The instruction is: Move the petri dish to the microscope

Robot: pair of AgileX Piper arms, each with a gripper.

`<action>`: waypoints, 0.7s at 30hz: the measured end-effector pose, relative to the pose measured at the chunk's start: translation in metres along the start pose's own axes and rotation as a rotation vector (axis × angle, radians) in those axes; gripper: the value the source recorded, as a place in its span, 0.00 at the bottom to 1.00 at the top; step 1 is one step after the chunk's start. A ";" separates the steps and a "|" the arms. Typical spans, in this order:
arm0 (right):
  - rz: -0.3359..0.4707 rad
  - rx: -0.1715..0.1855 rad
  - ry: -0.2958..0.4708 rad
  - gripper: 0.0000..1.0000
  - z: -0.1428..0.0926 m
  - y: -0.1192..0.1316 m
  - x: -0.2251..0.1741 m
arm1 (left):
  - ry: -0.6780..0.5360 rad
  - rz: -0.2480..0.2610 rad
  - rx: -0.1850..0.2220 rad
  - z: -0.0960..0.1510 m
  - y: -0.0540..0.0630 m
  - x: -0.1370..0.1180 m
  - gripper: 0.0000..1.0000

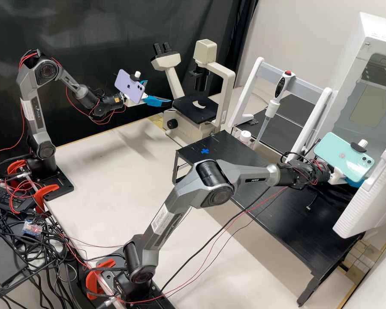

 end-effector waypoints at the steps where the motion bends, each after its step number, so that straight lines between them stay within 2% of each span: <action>1: -0.014 0.010 0.001 0.00 0.003 0.000 -0.008 | 0.000 0.000 0.000 0.000 0.000 0.000 1.00; 7: -0.066 -0.009 0.034 0.00 0.007 -0.001 -0.043 | 0.000 0.000 0.000 0.000 0.000 0.000 1.00; 11: -0.135 -0.015 0.046 0.00 0.009 -0.018 -0.076 | 0.000 0.000 0.000 0.000 0.000 0.000 1.00; 17: -0.196 -0.039 0.127 0.00 -0.005 -0.035 -0.133 | 0.000 0.000 0.000 0.000 0.000 0.000 1.00; 21: -0.225 -0.052 0.219 0.00 -0.022 -0.047 -0.175 | 0.000 0.000 0.000 0.000 0.000 0.000 1.00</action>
